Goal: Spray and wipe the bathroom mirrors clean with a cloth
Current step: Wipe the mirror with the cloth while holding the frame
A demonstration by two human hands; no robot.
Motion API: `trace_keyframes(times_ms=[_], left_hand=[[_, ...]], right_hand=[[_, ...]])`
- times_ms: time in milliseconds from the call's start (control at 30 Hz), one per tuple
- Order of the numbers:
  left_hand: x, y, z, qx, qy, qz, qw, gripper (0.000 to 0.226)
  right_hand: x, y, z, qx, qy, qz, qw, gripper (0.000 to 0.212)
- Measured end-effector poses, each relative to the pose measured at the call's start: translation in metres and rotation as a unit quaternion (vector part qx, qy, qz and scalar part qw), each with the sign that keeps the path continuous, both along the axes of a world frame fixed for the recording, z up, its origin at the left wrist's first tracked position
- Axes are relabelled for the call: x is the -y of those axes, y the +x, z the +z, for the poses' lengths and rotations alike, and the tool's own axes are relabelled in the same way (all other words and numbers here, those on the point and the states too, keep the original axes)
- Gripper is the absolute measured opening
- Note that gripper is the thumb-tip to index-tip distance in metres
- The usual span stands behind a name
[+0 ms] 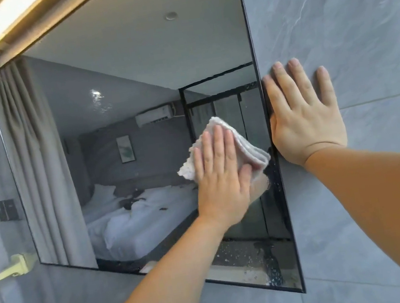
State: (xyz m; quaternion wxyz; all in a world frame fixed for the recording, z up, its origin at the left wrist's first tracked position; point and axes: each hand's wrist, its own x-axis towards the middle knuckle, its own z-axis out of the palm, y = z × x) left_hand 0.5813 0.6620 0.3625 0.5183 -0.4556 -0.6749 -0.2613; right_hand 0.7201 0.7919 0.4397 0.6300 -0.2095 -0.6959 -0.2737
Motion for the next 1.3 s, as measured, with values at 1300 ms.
trace_keyframes(times_ms=[1300], left_hand=[[0.010, -0.010, -0.083, -0.270, -0.222, 0.007, 0.937, 0.074]], right_hand=[[0.011, 0.007, 0.003, 0.054, -0.053, -0.011, 0.997, 0.066]])
